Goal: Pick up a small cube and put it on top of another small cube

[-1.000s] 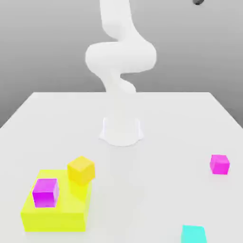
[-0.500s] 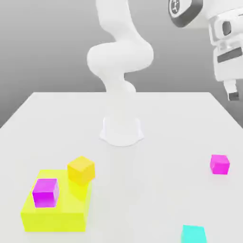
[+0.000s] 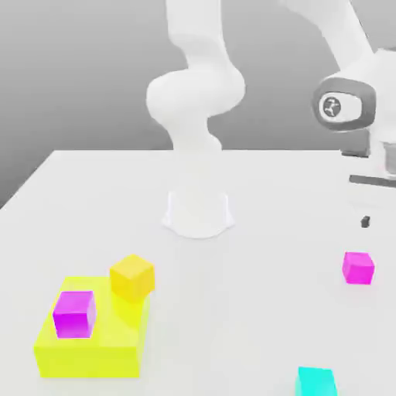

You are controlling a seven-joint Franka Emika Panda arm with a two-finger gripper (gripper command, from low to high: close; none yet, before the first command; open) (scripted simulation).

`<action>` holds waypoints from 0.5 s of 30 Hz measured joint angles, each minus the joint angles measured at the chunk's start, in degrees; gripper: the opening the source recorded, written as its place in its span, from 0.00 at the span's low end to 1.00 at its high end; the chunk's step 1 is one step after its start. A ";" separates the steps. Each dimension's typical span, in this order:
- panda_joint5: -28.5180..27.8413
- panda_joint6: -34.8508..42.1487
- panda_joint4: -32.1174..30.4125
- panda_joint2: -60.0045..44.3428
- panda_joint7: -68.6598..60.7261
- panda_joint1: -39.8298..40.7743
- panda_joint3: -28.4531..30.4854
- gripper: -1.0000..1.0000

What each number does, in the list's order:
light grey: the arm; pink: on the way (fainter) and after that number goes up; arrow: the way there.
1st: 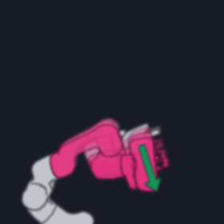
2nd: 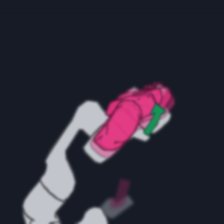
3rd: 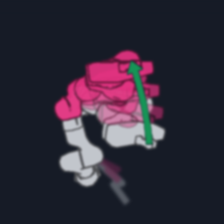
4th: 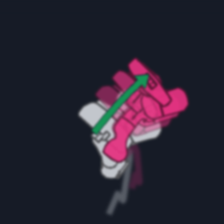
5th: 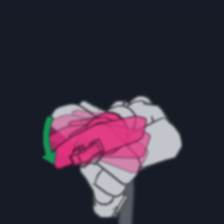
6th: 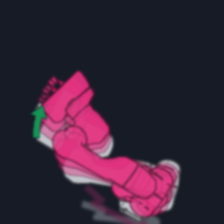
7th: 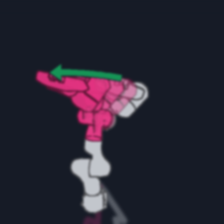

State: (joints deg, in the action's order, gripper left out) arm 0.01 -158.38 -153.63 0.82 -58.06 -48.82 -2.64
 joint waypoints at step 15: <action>-5.13 -13.80 -0.58 -18.87 -10.59 -5.27 0.35 0.00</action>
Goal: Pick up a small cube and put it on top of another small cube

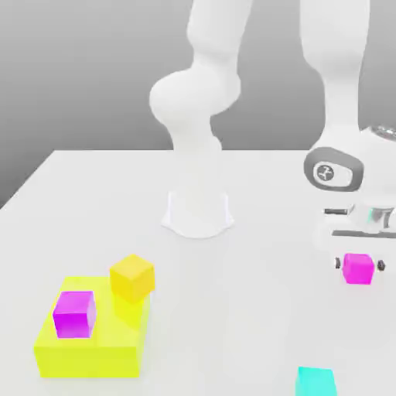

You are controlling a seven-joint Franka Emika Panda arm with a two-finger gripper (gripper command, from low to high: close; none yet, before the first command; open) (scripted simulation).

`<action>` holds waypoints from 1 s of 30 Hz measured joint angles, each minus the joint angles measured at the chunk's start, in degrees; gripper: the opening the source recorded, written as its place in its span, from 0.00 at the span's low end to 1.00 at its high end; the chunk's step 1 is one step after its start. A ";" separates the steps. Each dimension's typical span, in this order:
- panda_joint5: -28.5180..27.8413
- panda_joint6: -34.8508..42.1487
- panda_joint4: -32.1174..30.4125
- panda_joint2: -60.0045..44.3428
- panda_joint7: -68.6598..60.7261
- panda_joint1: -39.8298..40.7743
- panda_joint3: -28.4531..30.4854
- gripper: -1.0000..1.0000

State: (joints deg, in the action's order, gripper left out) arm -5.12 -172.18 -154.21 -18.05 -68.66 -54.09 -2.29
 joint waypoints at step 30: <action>-9.35 34.41 -6.45 41.93 10.98 47.97 25.83 0.00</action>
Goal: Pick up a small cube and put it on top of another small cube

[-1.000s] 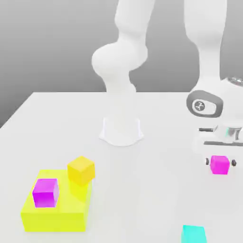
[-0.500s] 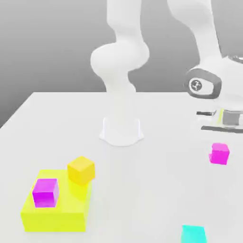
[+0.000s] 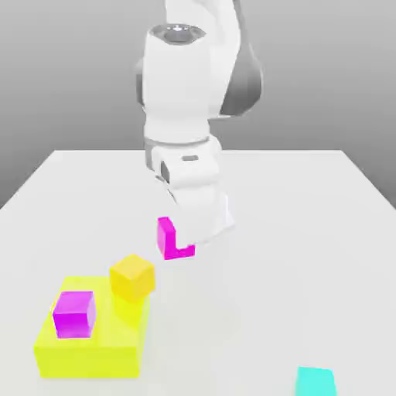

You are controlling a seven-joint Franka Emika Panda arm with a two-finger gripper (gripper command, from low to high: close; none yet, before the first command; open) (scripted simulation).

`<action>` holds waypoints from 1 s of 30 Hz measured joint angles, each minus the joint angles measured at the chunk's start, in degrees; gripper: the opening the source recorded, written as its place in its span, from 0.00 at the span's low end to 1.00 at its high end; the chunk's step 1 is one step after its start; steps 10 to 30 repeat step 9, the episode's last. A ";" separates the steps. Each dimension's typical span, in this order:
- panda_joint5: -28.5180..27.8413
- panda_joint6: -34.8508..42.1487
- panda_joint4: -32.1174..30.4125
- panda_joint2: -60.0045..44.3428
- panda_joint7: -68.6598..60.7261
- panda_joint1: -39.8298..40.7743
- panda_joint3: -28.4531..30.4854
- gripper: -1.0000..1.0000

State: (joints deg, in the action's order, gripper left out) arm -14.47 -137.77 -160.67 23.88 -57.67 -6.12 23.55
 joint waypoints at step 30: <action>1.84 -12.46 -2.60 -10.11 -1.60 -0.23 3.90 1.00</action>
